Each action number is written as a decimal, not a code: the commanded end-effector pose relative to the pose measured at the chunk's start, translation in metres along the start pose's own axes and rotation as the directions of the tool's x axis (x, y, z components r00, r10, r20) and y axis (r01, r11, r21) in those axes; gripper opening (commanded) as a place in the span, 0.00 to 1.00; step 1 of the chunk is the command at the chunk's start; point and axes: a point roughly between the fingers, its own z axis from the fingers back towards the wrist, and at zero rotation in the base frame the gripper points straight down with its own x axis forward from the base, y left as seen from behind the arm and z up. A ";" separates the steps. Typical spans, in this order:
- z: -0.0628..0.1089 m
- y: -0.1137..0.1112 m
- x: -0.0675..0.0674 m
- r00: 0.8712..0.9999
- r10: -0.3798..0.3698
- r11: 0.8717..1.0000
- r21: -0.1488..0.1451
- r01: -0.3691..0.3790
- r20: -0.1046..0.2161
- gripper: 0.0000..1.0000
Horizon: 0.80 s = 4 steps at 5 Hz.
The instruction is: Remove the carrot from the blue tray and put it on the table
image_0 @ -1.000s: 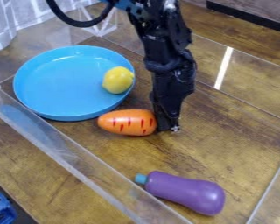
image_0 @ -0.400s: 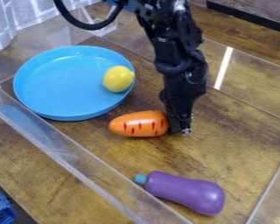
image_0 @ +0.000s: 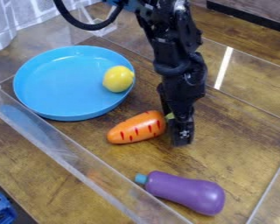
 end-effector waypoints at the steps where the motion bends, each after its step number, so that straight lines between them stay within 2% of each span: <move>1: 0.036 0.015 0.017 0.996 -0.016 0.998 0.068 0.011 0.083 1.00; 3: 0.029 0.028 0.011 0.997 -0.018 0.997 0.071 0.013 0.071 1.00; 4: 0.029 0.032 -0.002 0.997 -0.047 0.997 0.058 0.044 0.059 1.00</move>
